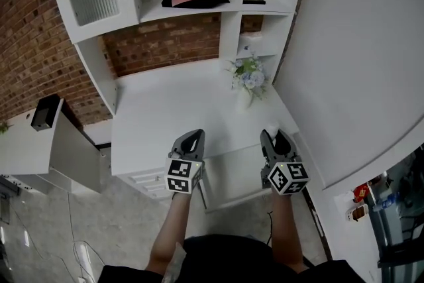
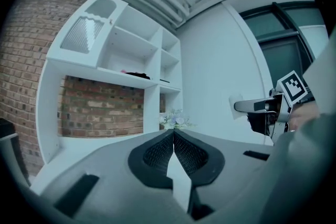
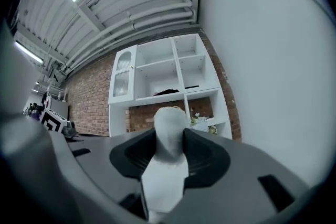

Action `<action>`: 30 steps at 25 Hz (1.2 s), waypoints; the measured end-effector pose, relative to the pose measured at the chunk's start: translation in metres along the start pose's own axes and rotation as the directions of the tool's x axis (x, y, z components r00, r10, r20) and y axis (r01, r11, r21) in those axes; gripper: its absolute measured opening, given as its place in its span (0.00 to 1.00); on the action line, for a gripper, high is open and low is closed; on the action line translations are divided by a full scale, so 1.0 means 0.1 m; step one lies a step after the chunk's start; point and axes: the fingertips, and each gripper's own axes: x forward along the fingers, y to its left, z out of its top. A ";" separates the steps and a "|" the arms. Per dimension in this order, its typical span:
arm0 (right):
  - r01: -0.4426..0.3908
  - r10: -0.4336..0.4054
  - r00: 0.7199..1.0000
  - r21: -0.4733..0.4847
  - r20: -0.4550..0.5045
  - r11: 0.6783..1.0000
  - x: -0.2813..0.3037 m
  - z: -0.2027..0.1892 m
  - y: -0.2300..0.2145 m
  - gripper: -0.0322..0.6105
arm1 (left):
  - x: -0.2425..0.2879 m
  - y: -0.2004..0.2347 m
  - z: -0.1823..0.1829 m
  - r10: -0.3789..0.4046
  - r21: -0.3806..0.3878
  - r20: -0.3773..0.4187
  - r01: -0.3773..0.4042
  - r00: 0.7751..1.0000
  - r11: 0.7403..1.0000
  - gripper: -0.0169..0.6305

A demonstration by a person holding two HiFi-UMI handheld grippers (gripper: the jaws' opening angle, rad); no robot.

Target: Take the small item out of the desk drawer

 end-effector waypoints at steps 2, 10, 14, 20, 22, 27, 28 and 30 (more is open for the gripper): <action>0.005 -0.005 1.000 0.005 0.009 1.000 -0.05 -0.01 -0.01 0.29 | 0.01 -0.04 0.04 -0.004 0.008 0.004 0.004 1.000 1.000 0.04; -0.002 0.001 1.000 -0.034 -0.027 0.999 -0.13 -0.15 0.08 0.29 | -0.01 -0.12 0.04 -0.007 0.020 -0.009 0.008 1.000 1.000 0.04; -0.011 0.010 0.999 -0.027 -0.032 1.000 -0.13 -0.17 0.11 0.29 | -0.05 -0.13 0.01 -0.005 0.023 -0.019 0.005 1.000 1.000 0.04; -0.008 0.007 0.999 -0.027 -0.038 1.000 -0.14 -0.19 0.10 0.29 | -0.07 -0.14 -0.05 -0.002 0.014 -0.032 0.003 0.999 1.000 0.04; -0.008 0.007 0.999 -0.026 -0.041 1.000 -0.13 -0.20 0.10 0.29 | -0.07 -0.13 -0.04 -0.003 0.014 -0.030 0.003 1.000 1.000 0.04; -0.013 0.011 0.999 -0.028 -0.052 1.000 -0.11 -0.26 0.14 0.29 | -0.09 -0.11 -0.09 -0.003 0.010 -0.038 0.003 0.999 1.000 0.04; -0.014 0.012 0.999 -0.029 -0.052 1.000 -0.10 -0.26 0.15 0.29 | -0.09 -0.10 -0.09 -0.001 0.008 -0.038 0.002 0.999 1.000 0.04; -0.014 0.012 0.998 -0.028 -0.054 1.000 -0.09 -0.26 0.15 0.29 | -0.10 -0.09 -0.10 0.001 0.006 -0.039 0.000 0.999 1.000 0.04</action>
